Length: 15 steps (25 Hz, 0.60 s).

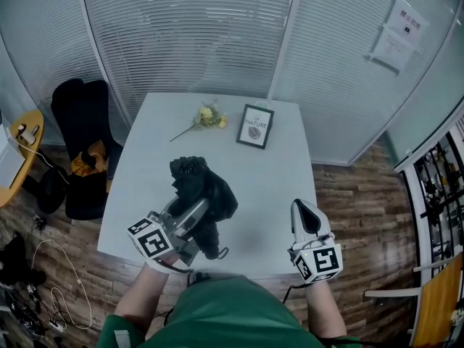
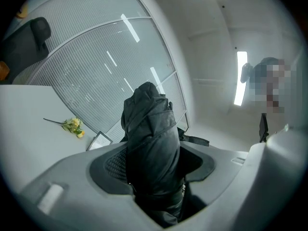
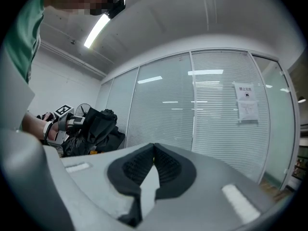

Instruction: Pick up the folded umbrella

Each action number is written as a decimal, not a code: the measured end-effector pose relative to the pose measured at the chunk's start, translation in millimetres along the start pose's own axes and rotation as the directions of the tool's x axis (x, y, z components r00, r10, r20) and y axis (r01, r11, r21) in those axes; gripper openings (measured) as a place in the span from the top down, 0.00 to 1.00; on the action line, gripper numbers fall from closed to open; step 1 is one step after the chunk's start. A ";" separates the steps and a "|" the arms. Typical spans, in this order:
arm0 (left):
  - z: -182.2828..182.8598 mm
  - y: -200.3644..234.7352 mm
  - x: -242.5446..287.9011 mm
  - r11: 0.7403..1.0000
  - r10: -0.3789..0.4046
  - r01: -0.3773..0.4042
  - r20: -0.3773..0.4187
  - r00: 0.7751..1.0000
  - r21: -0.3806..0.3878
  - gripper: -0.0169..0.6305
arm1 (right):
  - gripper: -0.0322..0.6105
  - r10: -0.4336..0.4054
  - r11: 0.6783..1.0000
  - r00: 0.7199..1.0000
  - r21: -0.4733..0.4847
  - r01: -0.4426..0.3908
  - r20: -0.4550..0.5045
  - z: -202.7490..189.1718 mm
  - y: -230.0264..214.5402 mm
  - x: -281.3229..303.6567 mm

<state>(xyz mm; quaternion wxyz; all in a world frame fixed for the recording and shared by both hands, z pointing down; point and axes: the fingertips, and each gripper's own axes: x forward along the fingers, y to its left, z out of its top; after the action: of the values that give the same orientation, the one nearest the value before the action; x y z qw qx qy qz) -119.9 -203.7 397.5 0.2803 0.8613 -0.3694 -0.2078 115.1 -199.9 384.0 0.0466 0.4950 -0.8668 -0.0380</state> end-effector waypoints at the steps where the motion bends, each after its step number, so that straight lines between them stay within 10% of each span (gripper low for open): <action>1: -1.1 1.3 -2.2 1.000 0.005 -0.005 -0.004 1.000 -0.003 0.55 | 0.95 -0.005 1.000 1.000 0.001 0.005 0.005 1.5 0.4 0.5; 15: 0.1 20.5 -5.0 0.998 0.055 -0.056 -0.010 0.998 -0.020 0.55 | 0.95 -0.018 1.000 0.998 0.006 0.018 0.063 13.5 -1.4 12.7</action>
<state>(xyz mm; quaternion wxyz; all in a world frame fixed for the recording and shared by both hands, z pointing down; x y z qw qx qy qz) -133.8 -211.8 411.2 0.2962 0.8488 -0.3898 -0.1996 108.3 -211.3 371.0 0.0175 0.5013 -0.8635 -0.0517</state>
